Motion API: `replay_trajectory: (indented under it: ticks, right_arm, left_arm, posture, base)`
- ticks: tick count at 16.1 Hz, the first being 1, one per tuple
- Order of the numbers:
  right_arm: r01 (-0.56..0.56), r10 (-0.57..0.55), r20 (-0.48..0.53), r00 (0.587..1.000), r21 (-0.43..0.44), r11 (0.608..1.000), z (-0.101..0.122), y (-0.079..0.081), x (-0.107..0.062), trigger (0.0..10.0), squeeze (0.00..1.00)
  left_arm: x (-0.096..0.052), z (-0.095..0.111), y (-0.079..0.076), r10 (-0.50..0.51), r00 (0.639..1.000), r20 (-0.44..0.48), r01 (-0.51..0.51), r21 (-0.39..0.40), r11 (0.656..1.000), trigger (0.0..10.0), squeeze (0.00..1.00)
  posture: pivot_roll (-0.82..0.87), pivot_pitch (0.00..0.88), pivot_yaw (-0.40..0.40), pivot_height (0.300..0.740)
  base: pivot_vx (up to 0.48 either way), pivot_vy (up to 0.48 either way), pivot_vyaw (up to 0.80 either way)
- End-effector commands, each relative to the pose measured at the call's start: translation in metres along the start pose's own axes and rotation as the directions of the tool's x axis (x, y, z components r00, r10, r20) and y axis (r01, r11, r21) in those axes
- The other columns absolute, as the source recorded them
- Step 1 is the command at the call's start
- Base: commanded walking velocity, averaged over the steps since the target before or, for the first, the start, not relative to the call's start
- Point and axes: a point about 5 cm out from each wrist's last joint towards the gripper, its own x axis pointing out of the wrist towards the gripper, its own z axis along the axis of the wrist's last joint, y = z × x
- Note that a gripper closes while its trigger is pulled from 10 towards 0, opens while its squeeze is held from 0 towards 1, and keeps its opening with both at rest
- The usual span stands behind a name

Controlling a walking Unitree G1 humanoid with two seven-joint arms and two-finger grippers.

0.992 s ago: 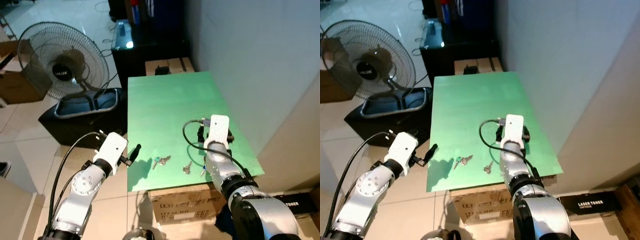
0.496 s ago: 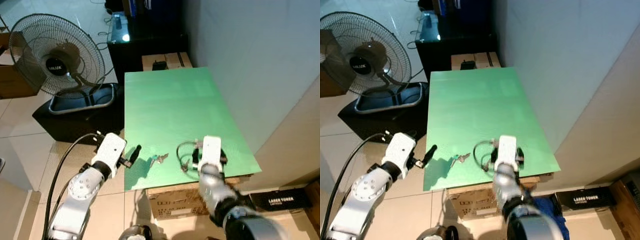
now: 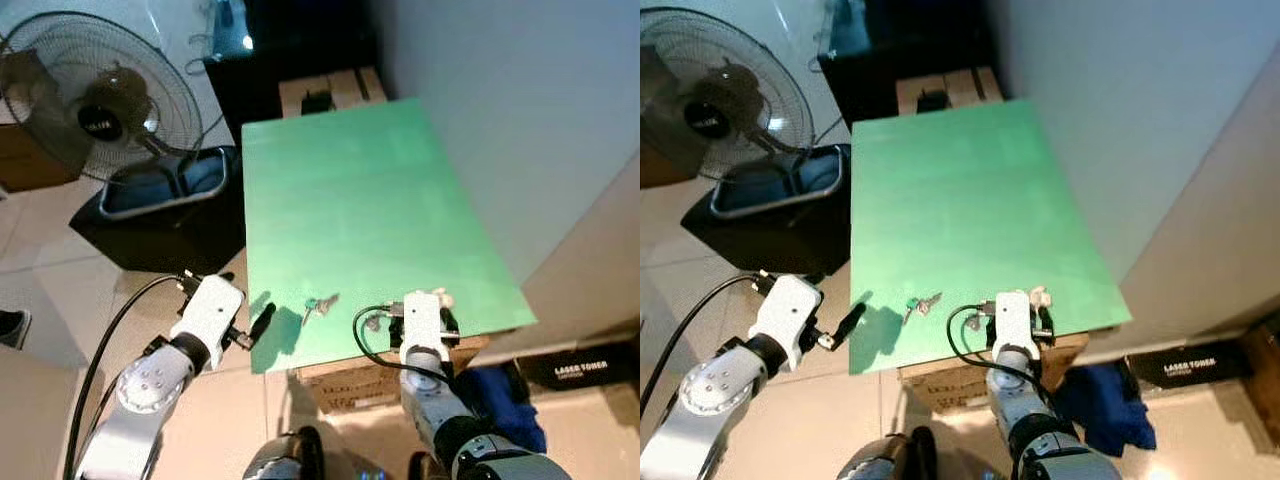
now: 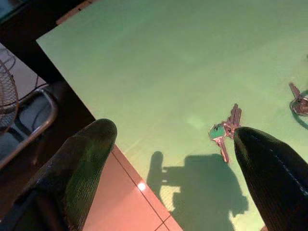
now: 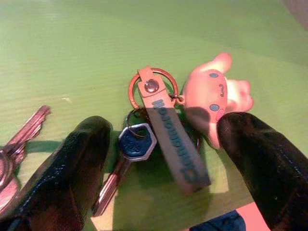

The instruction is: Hang keys on a hook

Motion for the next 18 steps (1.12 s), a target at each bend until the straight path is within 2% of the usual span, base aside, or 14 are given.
replay_trajectory:
  ticks: [1,3,4,12,15,16,18]
  right_arm:
    - [0.004,-0.004,-0.05,0.999,-0.008,1.0,-0.0141,0.0018,-0.007,10.0,0.0]
    - [0.015,-0.016,-0.057,0.998,-0.014,1.0,-0.0187,0.0018,-0.01,10.0,0.0]
    - [0.017,-0.017,-0.058,0.998,-0.004,1.0,-0.0197,0.0021,-0.0109,10.0,1.0]
    - [0.029,-0.029,-0.033,0.999,0.018,0.999,-0.0174,0.0052,-0.0135,10.0,1.0]
    - [0.02,-0.021,-0.027,0.999,-0.019,1.0,-0.0173,0.0052,-0.013,10.0,1.0]
    - [0.022,-0.022,-0.02,1.0,-0.013,1.0,-0.017,0.0048,-0.0132,0.0,0.0]
    - [0.03,-0.03,-0.003,1.0,-0.006,1.0,-0.0159,0.0035,-0.0131,0.0,0.0]
  left_arm:
    - [-0.0052,-0.0007,0.0034,0.0,1.0,-0.012,0.0,0.002,1.0,10.0,0.0]
    - [-0.0055,0.0,0.0042,-0.008,1.0,-0.018,0.008,0.005,1.0,10.0,0.0]
    - [-0.0056,-0.0001,0.005,-0.011,1.0,-0.02,0.011,0.007,1.0,10.0,0.0]
    - [-0.0045,-0.0001,0.0047,-0.021,0.999,-0.029,0.022,0.004,1.0,10.0,0.0]
    - [-0.0014,0.0013,0.001,-0.029,0.999,-0.023,0.029,-0.002,1.0,10.0,0.0]
    - [-0.0012,0.001,0.0013,-0.028,0.999,-0.024,0.028,-0.003,1.0,10.0,0.0]
    - [-0.001,0.001,0.001,-0.027,0.999,-0.024,0.027,-0.004,1.0,10.0,0.0]
  posture:
    - [0.1,0.221,0.179,0.74]
    - [0.1,0.226,0.186,0.74]
    - [0.09,0.228,0.191,0.74]
    - [0.08,0.228,0.196,0.74]
    - [0.07,0.227,0.194,0.74]
    - [0.07,0.228,0.191,0.74]
    - [0.07,0.229,0.192,0.74]
  base:
    - [0.0,0.0,0.0]
    - [0.0,0.0,0.0]
    - [0.0,0.0,0.0]
    - [0.0,0.0,0.0]
    - [0.0,0.0,0.0]
    - [0.0,0.0,0.0]
    - [0.0,0.0,0.0]
